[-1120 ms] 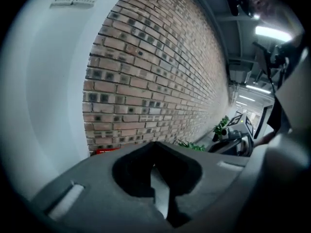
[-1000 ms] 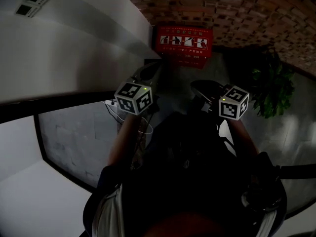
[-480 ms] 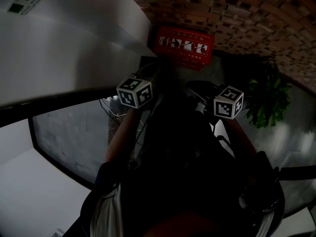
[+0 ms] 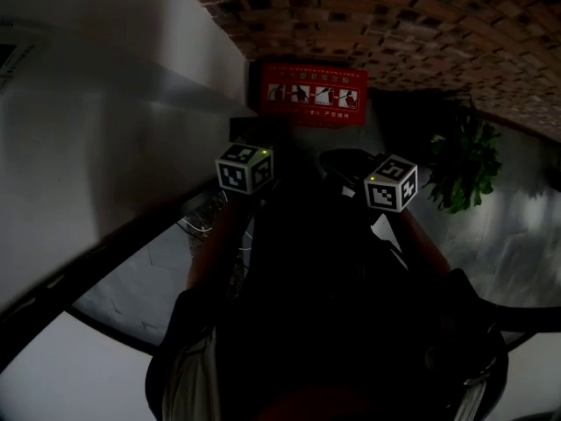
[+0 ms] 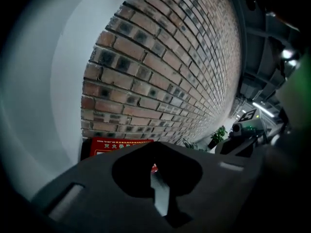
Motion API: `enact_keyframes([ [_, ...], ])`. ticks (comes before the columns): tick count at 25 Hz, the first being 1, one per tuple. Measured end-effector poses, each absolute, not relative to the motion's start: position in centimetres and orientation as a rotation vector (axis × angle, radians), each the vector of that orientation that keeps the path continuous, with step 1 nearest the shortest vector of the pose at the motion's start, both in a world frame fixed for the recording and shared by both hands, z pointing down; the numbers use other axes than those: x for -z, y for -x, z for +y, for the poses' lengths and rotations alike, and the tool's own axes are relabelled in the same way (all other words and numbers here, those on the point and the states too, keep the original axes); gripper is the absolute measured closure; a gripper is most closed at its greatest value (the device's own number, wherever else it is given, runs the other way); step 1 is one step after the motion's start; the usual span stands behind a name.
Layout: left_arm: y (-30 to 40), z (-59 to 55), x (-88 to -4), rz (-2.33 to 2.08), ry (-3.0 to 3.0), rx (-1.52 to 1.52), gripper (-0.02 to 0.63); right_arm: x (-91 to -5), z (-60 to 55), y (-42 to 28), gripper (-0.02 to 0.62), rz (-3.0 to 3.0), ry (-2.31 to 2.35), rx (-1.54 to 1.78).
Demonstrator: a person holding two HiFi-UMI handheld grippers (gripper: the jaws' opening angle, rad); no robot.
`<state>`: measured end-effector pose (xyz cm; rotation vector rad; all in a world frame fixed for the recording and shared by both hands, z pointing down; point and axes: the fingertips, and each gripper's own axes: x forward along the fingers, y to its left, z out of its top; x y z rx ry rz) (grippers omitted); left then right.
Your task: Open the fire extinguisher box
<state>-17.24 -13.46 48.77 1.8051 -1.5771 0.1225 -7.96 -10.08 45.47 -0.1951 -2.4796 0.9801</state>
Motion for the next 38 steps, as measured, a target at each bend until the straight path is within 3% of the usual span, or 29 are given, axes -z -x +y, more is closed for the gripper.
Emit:
enact_keyframes([
  [13, 19.0, -13.7, -60.7, -1.33, -1.537, -0.011, 0.562, -55.4, -10.3, 9.7, 0.594, -2.233, 0.118, -1.043],
  [21, 17.6, -16.1, -66.6, -1.285, -1.267, 0.243, 0.383, -63.1, -12.7, 7.2, 0.594, -2.084, 0.167, -0.989],
  [34, 19.4, -15.0, -76.6, -1.351, -0.912, 0.479, 0.377, -72.9, -11.9, 4.7, 0.594, -1.898, 0.174, -0.938],
  [38, 20.3, -14.8, -77.7, -1.345, -0.915, 0.536, 0.325, -75.5, -11.0, 3.8, 0.595, -1.846, 0.156, -0.936],
])
